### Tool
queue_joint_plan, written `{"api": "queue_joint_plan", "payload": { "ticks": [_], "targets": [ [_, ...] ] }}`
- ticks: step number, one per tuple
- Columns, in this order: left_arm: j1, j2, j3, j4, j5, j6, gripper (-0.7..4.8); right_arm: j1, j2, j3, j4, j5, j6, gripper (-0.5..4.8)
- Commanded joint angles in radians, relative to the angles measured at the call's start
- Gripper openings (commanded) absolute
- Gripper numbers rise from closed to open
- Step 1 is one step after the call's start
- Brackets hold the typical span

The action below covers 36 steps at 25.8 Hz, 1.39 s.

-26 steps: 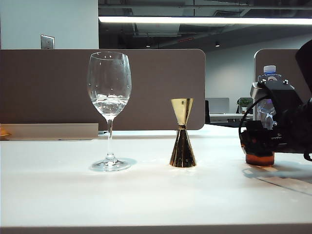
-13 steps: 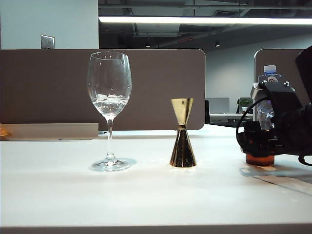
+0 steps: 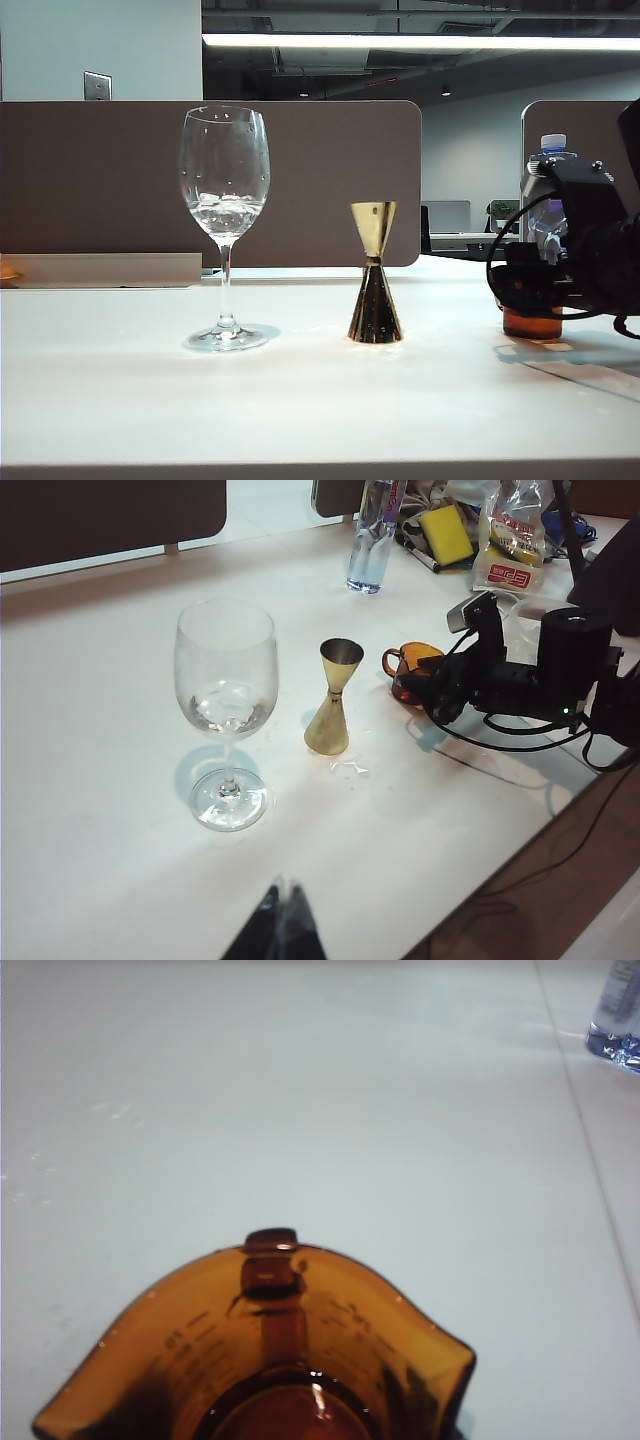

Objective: Pick up the small amber measuring cup and pour the water in it into the jigger, then pick up the jigger and pour the water in it into the wine glass.

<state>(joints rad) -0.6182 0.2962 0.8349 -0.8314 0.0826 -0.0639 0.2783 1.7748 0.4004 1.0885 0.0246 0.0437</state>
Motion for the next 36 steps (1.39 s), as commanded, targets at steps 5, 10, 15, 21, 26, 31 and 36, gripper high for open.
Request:
{"api": "queue_joint_plan", "payload": {
  "ticks": [5,10,15,21,26,31,36],
  "targets": [
    [-0.001,0.000,0.004,0.008,0.000,0.004,-0.02,0.001,-0.003,0.000,0.015,-0.005,0.008,2.91],
    [-0.001,0.000,0.004,0.008,0.000,0.004,-0.02,0.001,-0.003,0.002,0.015,-0.001,0.006,1.78],
    [-0.001,0.000,0.004,0.008,0.000,0.004,-0.02,0.006,-0.019,0.005,-0.002,0.002,-0.032,0.71],
    [-0.001,0.000,0.004,0.008,0.000,0.004,-0.02,0.013,-0.182,0.074,-0.226,0.003,-0.076,-0.06],
    [-0.001,0.000,0.004,0.008,0.000,0.004,-0.02,0.046,-0.301,0.214,-0.470,0.025,-0.078,-0.06],
    [-0.001,0.000,0.004,0.008,0.000,0.004,-0.02,0.116,-0.319,0.384,-0.686,0.032,-0.080,-0.06],
    [-0.001,0.000,0.004,0.008,0.000,0.004,-0.02,0.154,-0.319,0.465,-0.783,0.071,-0.182,-0.06]
  ]
}}
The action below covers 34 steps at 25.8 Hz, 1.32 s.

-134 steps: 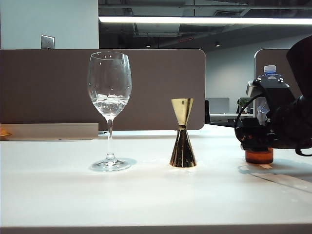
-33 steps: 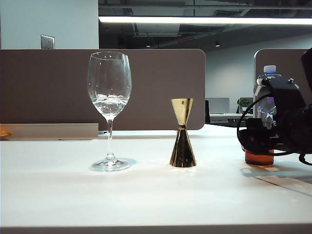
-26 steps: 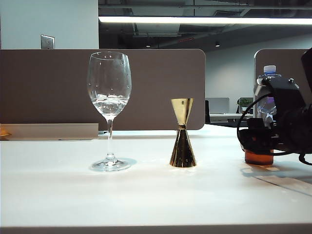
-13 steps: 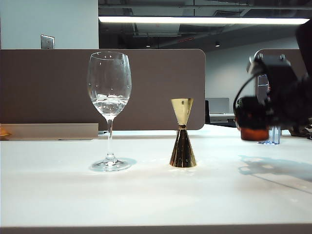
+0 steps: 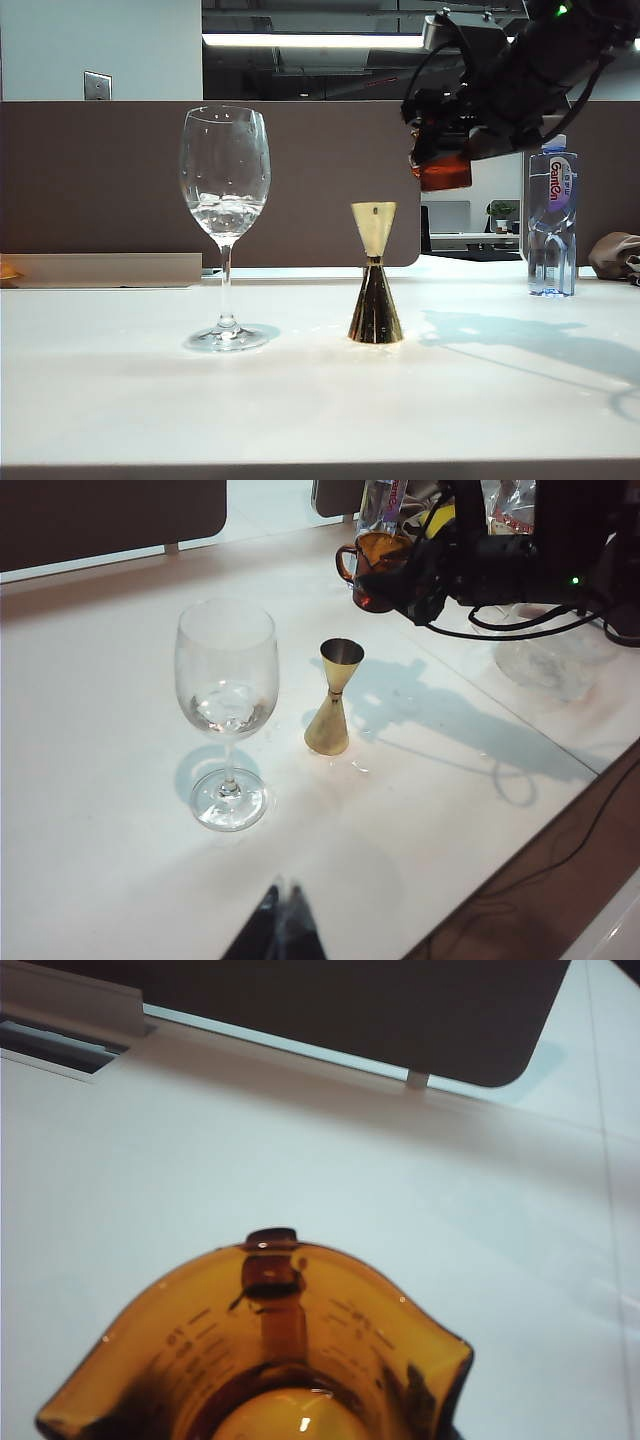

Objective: Pick up the small amber measuring cup and pour the water in it into the jigger, then pick up the jigger and pour the water in it into the wine glass.

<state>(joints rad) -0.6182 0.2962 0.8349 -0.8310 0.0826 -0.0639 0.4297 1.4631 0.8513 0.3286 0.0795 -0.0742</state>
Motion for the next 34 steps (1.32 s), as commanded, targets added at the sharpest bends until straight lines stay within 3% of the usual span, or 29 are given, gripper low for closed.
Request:
{"api": "queue_joint_plan", "payload": {
  "ticks": [1,21,34],
  "targets": [
    [-0.001,0.000,0.004,0.008,0.000,0.004,-0.02,0.003,-0.008,0.013,-0.044,0.015,-0.095,-0.06],
    [-0.001,0.000,0.004,0.008,0.000,0.004,-0.02,0.017,-0.044,0.013,-0.064,-0.109,-0.378,-0.05],
    [-0.001,0.000,0.004,0.008,0.000,0.004,-0.02,0.054,-0.043,0.076,-0.062,-0.101,-0.627,-0.05]
  ]
}}
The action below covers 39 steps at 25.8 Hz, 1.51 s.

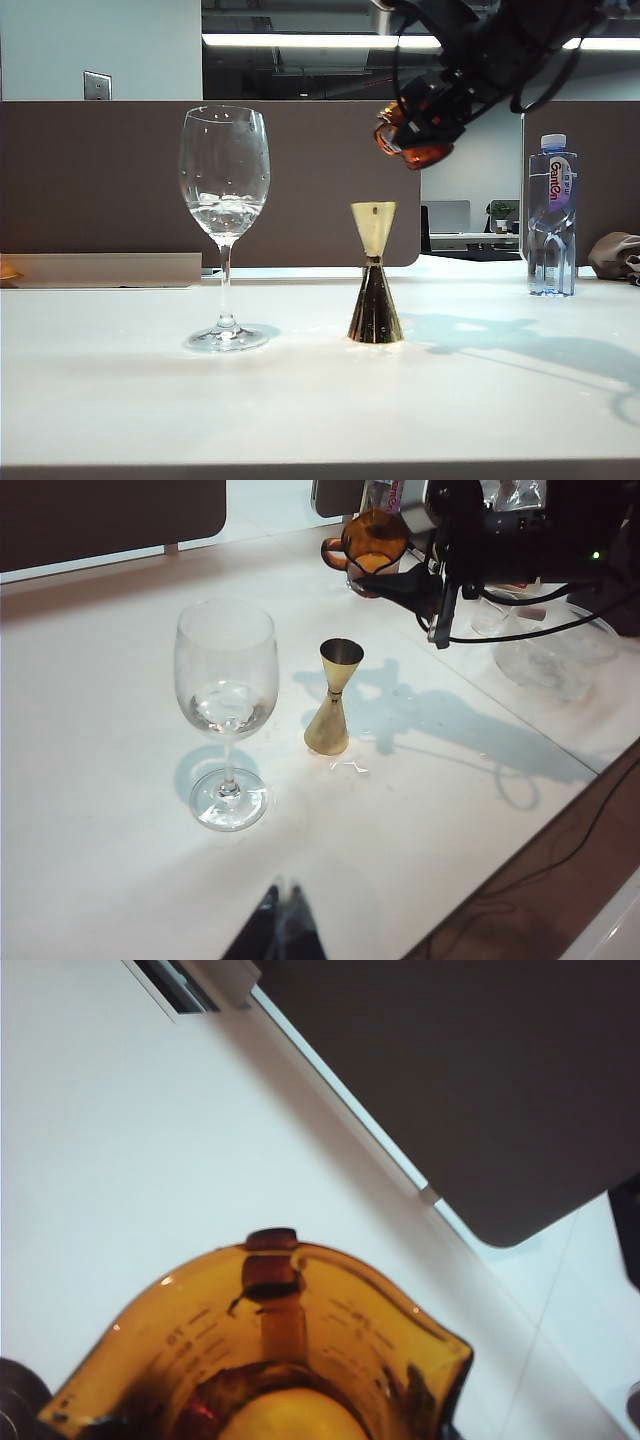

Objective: Pick up the small amber measuring cup and pour the water in it into the jigger, then pick up the jigger and pour the water in it into the wine glass.

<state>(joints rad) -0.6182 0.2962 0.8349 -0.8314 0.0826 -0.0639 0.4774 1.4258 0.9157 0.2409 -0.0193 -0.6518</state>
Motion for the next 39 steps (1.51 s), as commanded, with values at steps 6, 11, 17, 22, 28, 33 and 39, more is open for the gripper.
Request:
{"api": "queue_joint_plan", "payload": {
  "ticks": [6,11,17,22,28,33,39],
  "targets": [
    [-0.001,0.000,0.004,0.008,0.000,0.004,-0.02,0.006,-0.005,0.013,0.025,0.024,-0.169,-0.05],
    [-0.001,0.000,0.004,0.008,0.000,0.004,-0.02,0.006,-0.005,0.013,0.026,0.024,-0.247,-0.05],
    [-0.001,0.000,0.004,0.008,0.000,0.004,-0.02,0.006,-0.003,0.013,0.055,0.023,-0.327,-0.05],
    [-0.001,0.000,0.004,0.008,0.000,0.004,-0.02,0.006,-0.003,0.013,0.069,0.019,-0.357,-0.05],
    [-0.001,0.000,0.004,0.008,0.000,0.004,-0.02,0.030,0.017,0.019,0.072,0.019,-0.422,-0.05],
    [-0.001,0.000,0.004,0.008,0.000,0.004,-0.02,0.056,0.053,0.034,0.073,0.051,-0.444,-0.05],
    [-0.001,0.000,0.004,0.008,0.000,0.004,-0.02,0.056,0.057,0.035,0.074,0.073,-0.483,-0.05]
  ]
}}
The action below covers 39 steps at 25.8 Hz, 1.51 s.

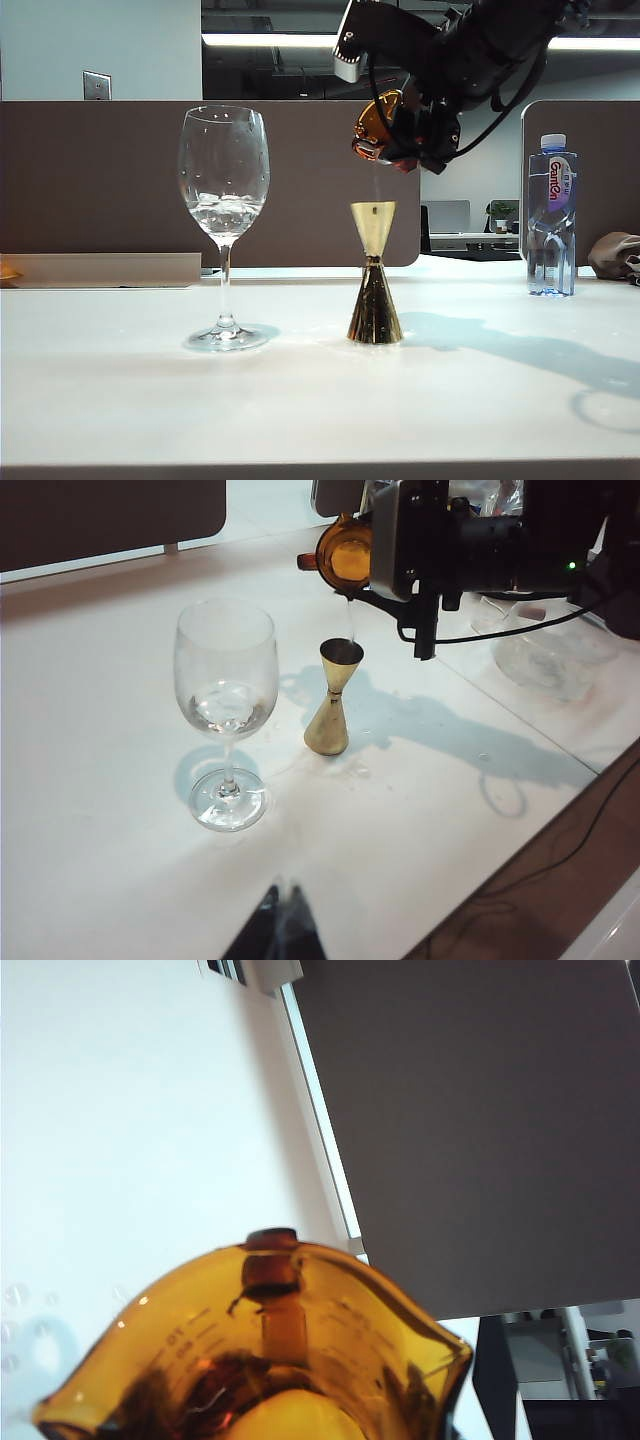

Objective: Pick up the small amber measuring cup and pour the water in it into the jigger, then pick up the jigger and pour the water in it into the wine glass.

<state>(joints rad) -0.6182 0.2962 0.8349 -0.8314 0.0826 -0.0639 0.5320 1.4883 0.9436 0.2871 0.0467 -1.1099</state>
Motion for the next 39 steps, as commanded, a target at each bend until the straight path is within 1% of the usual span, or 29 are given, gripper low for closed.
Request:
{"api": "queue_joint_plan", "payload": {
  "ticks": [1,3,12,13,17,18,21,24,26,29,30,36,38,39],
  "targets": [
    [-0.001,0.000,0.004,0.008,0.000,0.004,-0.02,0.001,-0.006,0.007,0.028,0.007,-0.026,-0.05],
    [-0.001,0.000,0.004,0.008,0.000,0.004,-0.02,0.001,-0.005,0.007,0.028,0.006,-0.040,-0.05],
    [-0.001,0.000,0.004,0.008,0.000,0.004,-0.02,0.001,-0.005,0.008,0.041,-0.008,-0.204,-0.05],
    [-0.001,0.000,0.004,0.008,0.000,0.004,-0.02,0.001,-0.005,0.008,0.047,-0.025,-0.245,-0.05],
    [-0.001,0.000,0.004,0.008,0.000,0.004,-0.02,0.001,-0.006,0.008,0.108,-0.027,-0.287,-0.05],
    [-0.001,0.000,0.004,0.008,0.000,0.004,-0.02,0.001,-0.006,0.008,0.115,-0.028,-0.309,-0.05],
    [-0.001,0.000,0.004,0.008,0.000,0.004,-0.02,0.001,-0.006,0.008,0.132,-0.073,-0.390,-0.05],
    [-0.001,0.000,0.004,0.008,0.000,0.004,-0.02,0.002,-0.006,0.008,0.146,-0.076,-0.447,-0.05],
    [-0.001,0.000,0.004,0.008,0.000,0.004,-0.02,0.002,-0.006,0.008,0.156,-0.076,-0.448,-0.05],
    [-0.001,0.000,0.004,0.008,0.000,0.004,-0.02,0.002,-0.006,0.008,0.213,-0.076,-0.450,-0.05],
    [-0.001,0.000,0.004,0.008,0.000,0.004,-0.02,0.002,-0.006,0.008,0.226,-0.076,-0.466,-0.06],
    [-0.001,0.000,0.004,0.008,0.000,0.004,-0.02,0.002,-0.006,0.008,0.234,-0.076,-0.465,-0.05],
    [-0.001,0.000,0.004,0.008,0.000,0.004,-0.02,0.002,-0.006,0.008,0.230,-0.066,-0.443,-0.05],
    [-0.001,0.000,0.004,0.008,0.000,0.004,-0.02,0.002,-0.006,0.007,0.229,-0.051,-0.386,-0.05]
  ]
}}
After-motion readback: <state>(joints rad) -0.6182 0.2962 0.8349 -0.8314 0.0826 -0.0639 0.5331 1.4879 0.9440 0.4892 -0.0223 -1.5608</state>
